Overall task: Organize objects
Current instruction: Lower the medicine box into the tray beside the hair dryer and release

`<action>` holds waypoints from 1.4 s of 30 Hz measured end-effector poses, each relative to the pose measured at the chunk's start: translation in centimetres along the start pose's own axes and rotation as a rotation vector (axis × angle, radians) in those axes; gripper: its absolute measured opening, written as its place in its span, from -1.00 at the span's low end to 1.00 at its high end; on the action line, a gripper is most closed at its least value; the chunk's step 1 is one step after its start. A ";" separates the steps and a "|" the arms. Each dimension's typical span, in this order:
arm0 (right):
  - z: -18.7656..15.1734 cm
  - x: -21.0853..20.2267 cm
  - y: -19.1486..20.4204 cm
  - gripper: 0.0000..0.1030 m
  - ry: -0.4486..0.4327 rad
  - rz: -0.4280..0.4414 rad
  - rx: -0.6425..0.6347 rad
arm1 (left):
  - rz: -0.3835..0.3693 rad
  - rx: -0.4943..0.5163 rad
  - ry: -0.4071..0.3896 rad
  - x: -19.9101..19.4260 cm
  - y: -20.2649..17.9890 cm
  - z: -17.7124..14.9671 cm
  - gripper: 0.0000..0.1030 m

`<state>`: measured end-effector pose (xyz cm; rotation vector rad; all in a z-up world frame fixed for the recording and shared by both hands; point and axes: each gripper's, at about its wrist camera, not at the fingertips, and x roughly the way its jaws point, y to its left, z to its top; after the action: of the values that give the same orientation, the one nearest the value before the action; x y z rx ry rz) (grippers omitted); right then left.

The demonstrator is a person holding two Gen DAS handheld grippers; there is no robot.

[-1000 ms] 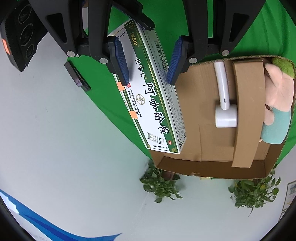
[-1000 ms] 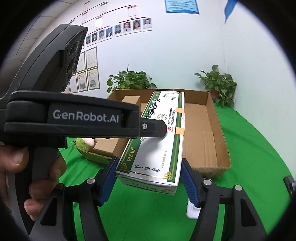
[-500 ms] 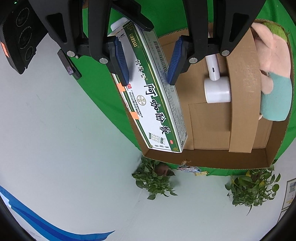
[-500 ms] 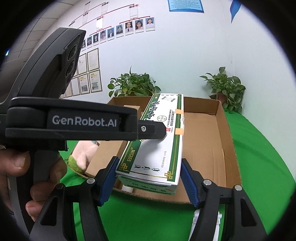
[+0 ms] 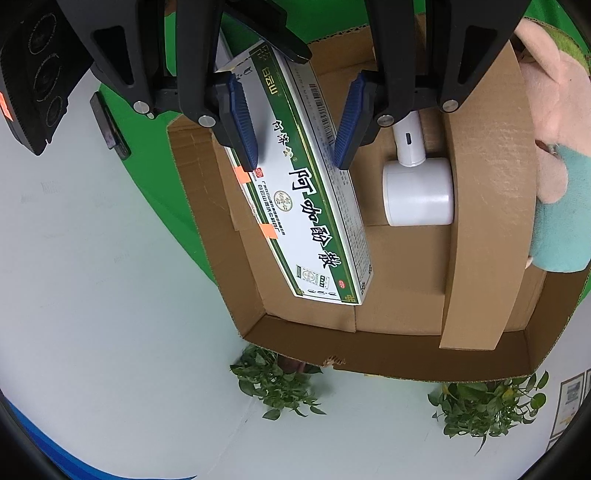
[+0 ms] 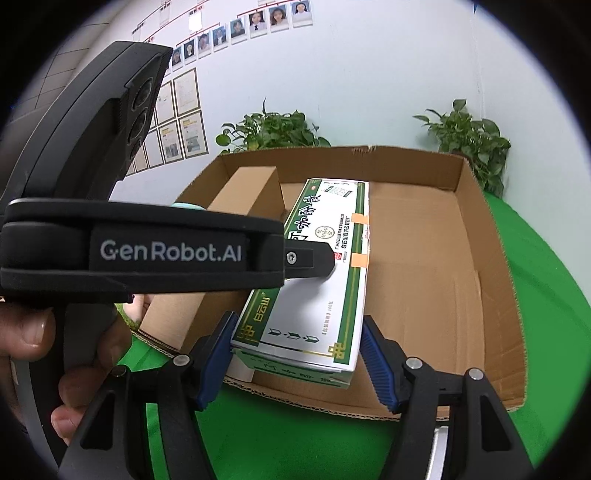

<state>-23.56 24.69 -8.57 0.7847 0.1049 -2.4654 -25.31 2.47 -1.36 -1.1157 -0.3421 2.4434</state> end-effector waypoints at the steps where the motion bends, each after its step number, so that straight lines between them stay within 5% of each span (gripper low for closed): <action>1: -0.1 0.2 0.0 0.26 0.004 0.001 0.000 | 0.003 -0.002 0.004 0.3 0.2 0.0 -0.22; 22: -2.9 3.5 -0.1 0.26 0.154 0.022 0.054 | 0.100 -0.015 0.125 6.3 1.7 -1.3 -0.22; 38: -3.4 3.1 -0.1 0.28 0.189 0.013 0.049 | 0.117 -0.031 0.128 5.2 1.2 -3.0 -0.20; 42: -3.5 1.7 0.4 0.62 0.159 0.008 0.028 | 0.208 0.054 0.030 2.7 -0.6 -3.5 -0.10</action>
<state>-22.71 24.34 -12.33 0.9905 0.1257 -2.3992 -24.07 4.42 -5.12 -1.2175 -0.1557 2.5942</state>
